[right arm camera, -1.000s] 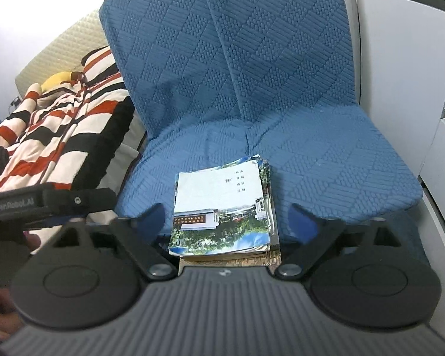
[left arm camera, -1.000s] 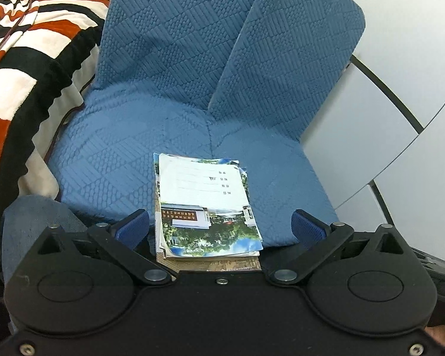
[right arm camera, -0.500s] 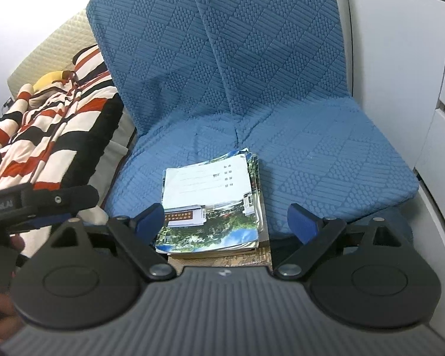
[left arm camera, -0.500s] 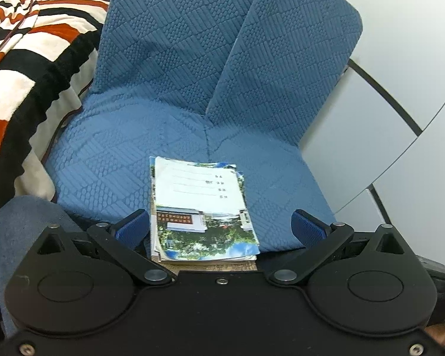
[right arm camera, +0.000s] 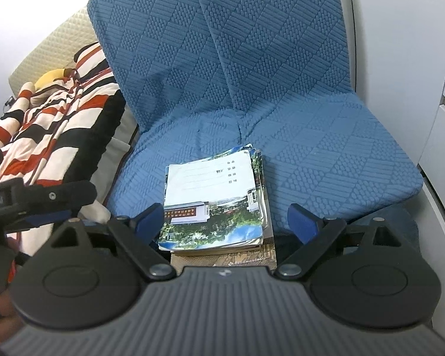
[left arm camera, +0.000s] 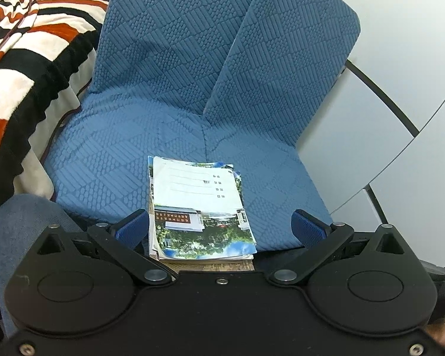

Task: Organize objects

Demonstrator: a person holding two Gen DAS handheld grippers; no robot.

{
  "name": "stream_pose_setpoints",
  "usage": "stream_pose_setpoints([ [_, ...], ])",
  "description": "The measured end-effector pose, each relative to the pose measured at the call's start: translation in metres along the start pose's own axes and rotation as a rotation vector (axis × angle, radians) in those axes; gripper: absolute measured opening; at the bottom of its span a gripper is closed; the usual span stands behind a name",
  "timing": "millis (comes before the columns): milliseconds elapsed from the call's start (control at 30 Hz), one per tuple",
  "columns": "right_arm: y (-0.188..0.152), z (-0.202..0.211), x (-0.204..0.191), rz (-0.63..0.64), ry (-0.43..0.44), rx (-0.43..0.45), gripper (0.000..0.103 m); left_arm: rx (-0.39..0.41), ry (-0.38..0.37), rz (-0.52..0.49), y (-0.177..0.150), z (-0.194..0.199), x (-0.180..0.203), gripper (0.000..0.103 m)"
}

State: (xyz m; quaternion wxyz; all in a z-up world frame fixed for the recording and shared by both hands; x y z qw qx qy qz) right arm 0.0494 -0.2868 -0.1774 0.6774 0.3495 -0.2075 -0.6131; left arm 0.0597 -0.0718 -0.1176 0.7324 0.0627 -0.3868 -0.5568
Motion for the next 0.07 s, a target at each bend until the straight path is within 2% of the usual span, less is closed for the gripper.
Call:
stream_pose_setpoints([
  [67, 0.0003, 0.0006, -0.0004, 0.002, -0.002, 0.001, 0.091, 0.002, 0.001, 0.001, -0.0001, 0.0007, -0.0002, 0.102],
])
Point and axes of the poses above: each gripper's, at about its wrist camera, not at the fingertips, and z roughly against the way its jaws point, x to its right, y to its top, the point moved 7 cm from there along -z, roughly the way its jaws point, and after that the axes turned 13 degrees about z, right-handed, at the moved point
